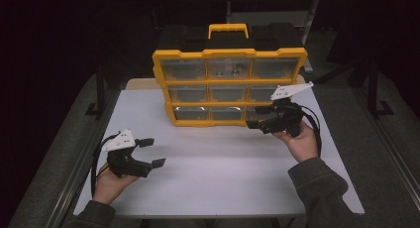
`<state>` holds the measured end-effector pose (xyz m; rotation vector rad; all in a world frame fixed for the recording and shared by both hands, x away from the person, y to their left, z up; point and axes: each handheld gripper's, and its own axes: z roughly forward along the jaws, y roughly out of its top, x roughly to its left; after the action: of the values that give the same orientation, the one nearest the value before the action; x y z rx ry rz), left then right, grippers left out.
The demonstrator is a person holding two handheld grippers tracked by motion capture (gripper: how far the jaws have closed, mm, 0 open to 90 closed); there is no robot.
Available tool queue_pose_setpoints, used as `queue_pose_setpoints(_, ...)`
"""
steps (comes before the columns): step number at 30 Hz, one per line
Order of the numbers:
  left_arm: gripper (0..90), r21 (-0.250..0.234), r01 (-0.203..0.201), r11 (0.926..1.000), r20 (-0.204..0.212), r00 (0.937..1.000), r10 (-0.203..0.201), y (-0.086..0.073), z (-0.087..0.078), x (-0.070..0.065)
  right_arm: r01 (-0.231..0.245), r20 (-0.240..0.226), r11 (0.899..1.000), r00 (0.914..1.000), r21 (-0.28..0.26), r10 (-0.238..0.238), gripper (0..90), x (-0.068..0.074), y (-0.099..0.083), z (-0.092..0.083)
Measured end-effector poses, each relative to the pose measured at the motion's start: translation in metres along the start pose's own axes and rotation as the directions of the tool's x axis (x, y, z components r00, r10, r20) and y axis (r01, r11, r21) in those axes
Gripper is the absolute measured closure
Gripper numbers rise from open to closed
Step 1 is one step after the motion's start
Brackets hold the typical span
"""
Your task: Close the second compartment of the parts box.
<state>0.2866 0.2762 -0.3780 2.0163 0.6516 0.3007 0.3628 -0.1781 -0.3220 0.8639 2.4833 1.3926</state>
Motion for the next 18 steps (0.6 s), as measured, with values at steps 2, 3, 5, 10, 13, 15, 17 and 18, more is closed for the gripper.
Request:
queue_pose_setpoints(2,17.0,0.005,-0.014,0.9999,-0.004,0.9999,0.014,0.000,0.000,0.001,0.001,0.009,1.000,1.0000,0.003,-0.001,29.9,0.001,-0.004,-0.001)
queue_pose_setpoints(3,17.0,-0.002,-0.001,1.0000,-0.003,1.0000,0.001,-0.001,0.001,0.000,0.002,0.009,1.000,1.0000,0.003,-0.002,28.9,0.000,-0.007,-0.002)
queue_pose_setpoints(5,17.0,0.002,0.011,0.9999,-0.004,0.9999,-0.011,-0.002,0.001,0.000,-0.003,0.013,1.000,0.9999,0.000,0.003,27.6,-0.001,-0.012,-0.003)
queue_pose_setpoints(10,17.0,0.000,0.011,0.9999,-0.006,0.9999,-0.011,-0.004,-0.001,0.000,-0.027,0.022,1.000,0.9994,0.003,0.027,26.0,-0.004,-0.025,-0.005)
queue_pose_setpoints(13,17.0,0.003,0.011,0.9999,-0.009,0.9999,-0.011,-0.005,-0.001,0.001,-0.039,0.027,0.999,0.9989,0.005,0.039,24.8,-0.005,-0.033,-0.007)
queue_pose_setpoints(15,17.0,-0.001,0.015,0.9999,-0.009,0.9999,-0.015,-0.006,0.000,0.001,-0.048,0.032,0.999,0.9984,0.004,0.047,24.7,-0.006,-0.038,-0.008)
queue_pose_setpoints(17,16.9,0.007,0.014,0.9999,-0.008,0.9999,-0.014,-0.007,0.000,0.002,-0.053,0.034,0.999,0.9980,0.004,0.053,24.3,-0.007,-0.043,-0.010)
queue_pose_setpoints(18,17.0,0.005,0.018,0.9998,-0.008,0.9998,-0.018,-0.007,0.000,0.002,-0.056,0.037,0.998,0.9977,-0.004,0.056,24.3,-0.007,-0.046,-0.011)
